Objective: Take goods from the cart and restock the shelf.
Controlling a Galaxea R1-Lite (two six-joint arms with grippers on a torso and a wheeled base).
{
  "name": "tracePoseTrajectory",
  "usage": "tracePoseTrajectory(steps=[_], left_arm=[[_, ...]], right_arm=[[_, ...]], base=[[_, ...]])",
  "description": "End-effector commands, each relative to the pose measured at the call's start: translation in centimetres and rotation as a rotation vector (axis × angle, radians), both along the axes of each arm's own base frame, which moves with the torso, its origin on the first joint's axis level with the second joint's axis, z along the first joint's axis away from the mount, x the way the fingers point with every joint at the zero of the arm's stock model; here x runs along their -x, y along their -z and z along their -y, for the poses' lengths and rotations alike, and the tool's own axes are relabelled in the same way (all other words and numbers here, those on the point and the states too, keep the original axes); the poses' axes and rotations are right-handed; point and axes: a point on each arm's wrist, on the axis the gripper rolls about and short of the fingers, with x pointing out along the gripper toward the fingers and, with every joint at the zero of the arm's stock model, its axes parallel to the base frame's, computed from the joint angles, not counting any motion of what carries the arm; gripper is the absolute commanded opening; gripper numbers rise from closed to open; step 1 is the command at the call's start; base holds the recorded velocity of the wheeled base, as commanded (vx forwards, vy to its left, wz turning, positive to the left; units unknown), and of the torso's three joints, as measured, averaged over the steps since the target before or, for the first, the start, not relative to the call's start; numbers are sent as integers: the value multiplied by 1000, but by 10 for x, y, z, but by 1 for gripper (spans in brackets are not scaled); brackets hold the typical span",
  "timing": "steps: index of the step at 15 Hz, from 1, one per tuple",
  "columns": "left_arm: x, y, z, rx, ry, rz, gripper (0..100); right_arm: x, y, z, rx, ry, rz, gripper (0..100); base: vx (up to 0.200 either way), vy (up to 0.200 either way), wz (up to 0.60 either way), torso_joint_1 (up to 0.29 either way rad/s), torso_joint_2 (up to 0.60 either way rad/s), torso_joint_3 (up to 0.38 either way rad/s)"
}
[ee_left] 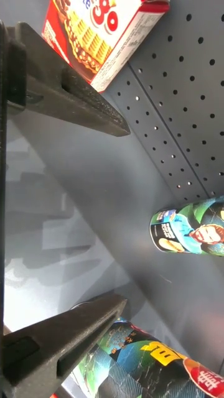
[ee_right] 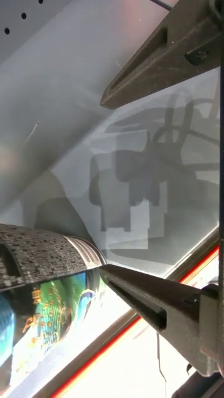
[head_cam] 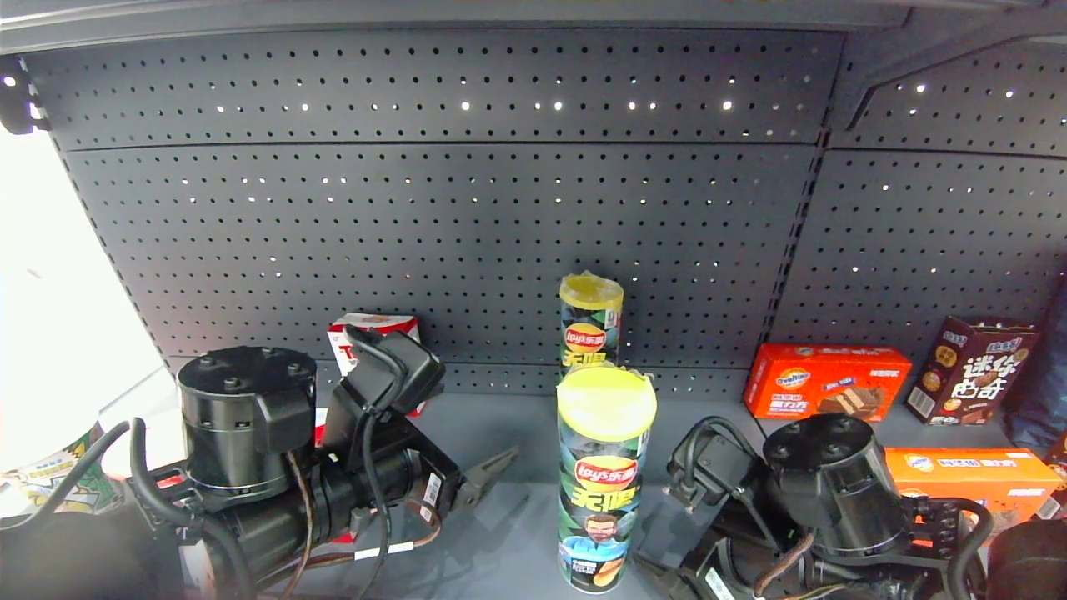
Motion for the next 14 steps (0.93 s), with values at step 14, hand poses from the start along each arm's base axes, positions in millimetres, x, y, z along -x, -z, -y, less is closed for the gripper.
tracePoseTrajectory(steps=[14], left_arm=[[0,0,0,1,0,0,100]], right_arm=[[0,2,0,4,-2,-4,100]], base=[[0,0,0,0,0,0]])
